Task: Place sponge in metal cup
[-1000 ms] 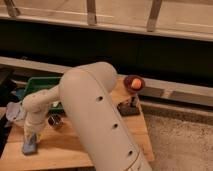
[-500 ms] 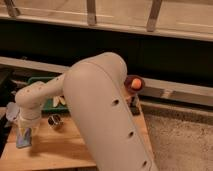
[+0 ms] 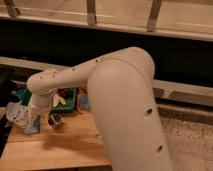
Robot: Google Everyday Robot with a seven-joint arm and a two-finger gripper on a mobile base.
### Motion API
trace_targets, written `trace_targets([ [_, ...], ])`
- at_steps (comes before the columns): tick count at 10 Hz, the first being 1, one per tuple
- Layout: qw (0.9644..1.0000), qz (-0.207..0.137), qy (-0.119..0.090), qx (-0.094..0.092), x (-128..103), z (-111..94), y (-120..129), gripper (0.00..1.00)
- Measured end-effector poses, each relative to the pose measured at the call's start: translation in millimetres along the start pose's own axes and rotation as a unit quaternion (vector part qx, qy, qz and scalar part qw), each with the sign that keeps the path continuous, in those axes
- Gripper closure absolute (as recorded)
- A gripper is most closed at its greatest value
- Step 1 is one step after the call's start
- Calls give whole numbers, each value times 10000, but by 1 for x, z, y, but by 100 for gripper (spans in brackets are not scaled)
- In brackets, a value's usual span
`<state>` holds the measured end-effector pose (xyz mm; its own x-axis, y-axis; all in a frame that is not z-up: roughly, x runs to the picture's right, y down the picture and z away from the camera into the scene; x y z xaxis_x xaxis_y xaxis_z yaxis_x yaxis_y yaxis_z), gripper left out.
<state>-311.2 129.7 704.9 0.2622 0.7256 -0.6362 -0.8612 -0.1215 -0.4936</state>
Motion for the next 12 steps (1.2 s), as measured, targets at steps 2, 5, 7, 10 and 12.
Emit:
trace_targets([
  [2,9996,235,-153,-92,-8,-32,-23,87],
  [5,9978,597,-132,-252,-6,-37,-51,87],
  [7,9967,732,-8,-336,-11,-16,-55,87],
  [10,9949,921,76,-396,-16,-4,-64,87],
  [12,9931,1090,121,-417,-15,-1,-74,84],
])
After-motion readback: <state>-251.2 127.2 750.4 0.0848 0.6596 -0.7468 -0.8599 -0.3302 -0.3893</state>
